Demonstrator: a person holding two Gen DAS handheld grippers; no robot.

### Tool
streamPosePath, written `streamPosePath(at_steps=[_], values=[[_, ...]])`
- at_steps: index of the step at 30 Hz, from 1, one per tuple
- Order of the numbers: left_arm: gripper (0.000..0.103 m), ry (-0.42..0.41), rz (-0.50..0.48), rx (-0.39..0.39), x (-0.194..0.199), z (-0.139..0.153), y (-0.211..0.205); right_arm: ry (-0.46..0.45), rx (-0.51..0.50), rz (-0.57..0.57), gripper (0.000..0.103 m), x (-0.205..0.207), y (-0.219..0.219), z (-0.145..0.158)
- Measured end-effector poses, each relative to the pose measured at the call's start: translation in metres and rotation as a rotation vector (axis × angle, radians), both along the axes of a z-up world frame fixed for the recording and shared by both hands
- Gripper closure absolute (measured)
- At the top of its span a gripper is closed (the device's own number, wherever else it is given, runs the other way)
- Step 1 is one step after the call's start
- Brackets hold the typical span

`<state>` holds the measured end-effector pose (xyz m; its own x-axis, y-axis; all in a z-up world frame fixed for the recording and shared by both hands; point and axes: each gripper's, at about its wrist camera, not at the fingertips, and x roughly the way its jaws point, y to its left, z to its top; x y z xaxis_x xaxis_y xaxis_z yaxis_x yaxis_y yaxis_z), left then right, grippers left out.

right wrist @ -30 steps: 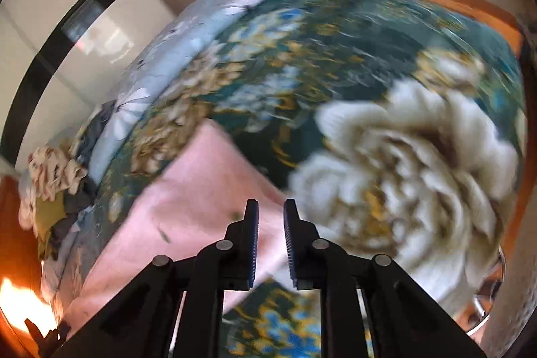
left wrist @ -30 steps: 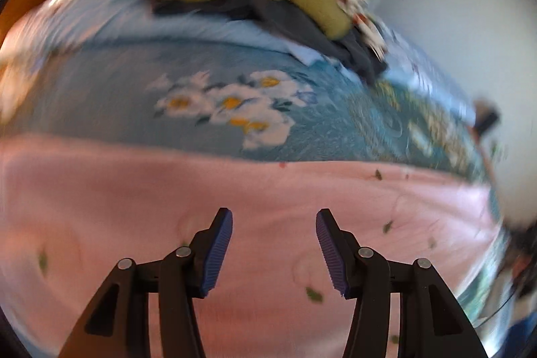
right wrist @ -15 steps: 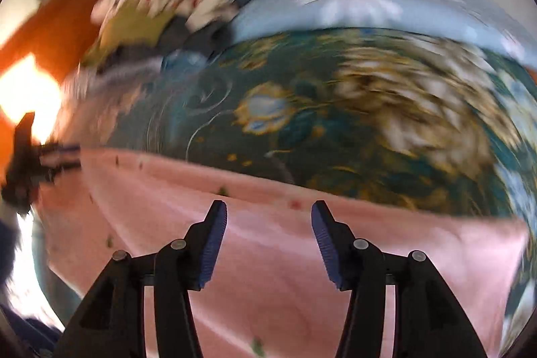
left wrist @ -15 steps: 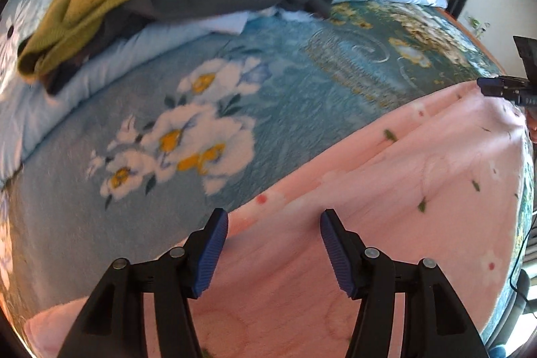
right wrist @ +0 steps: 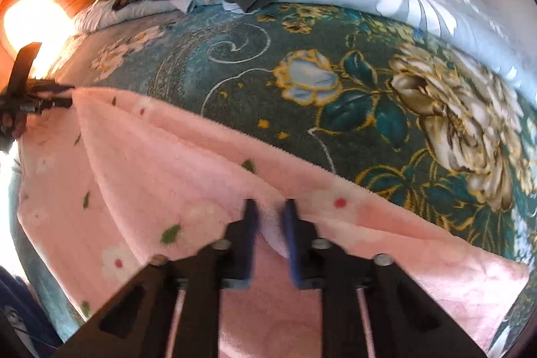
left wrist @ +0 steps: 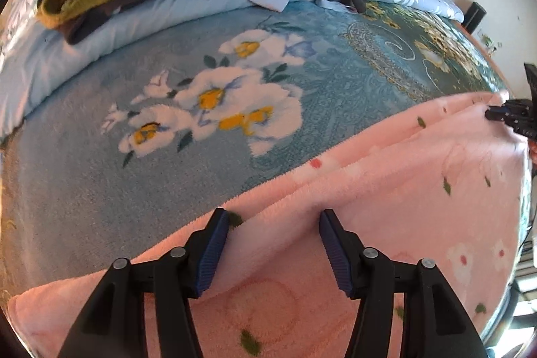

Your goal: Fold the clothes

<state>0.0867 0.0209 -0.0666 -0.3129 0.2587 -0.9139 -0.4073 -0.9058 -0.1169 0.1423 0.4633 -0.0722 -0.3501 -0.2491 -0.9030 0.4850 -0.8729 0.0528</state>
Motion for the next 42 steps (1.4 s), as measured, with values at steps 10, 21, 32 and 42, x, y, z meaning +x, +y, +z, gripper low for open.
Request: streamPosePath(at_steps=[10, 21, 32, 42], values=[[0.096, 0.185, 0.024, 0.026, 0.024, 0.033, 0.002, 0.167, -0.02, -0.031, 0.099, 0.006, 0.001, 0.034], [0.092, 0.087, 0.082, 0.004, -0.001, 0.001, 0.0, 0.088, 0.021, -0.165, 0.099, -0.03, 0.003, 0.003], [0.067, 0.16, 0.396, 0.0, 0.03, 0.04, -0.051, 0.248, -0.167, -0.759, 0.067, 0.069, 0.177, 0.066], [0.046, 0.084, 0.071, 0.294, 0.096, 0.038, 0.081, 0.149, -0.665, -1.205, 0.045, 0.167, 0.276, 0.008]])
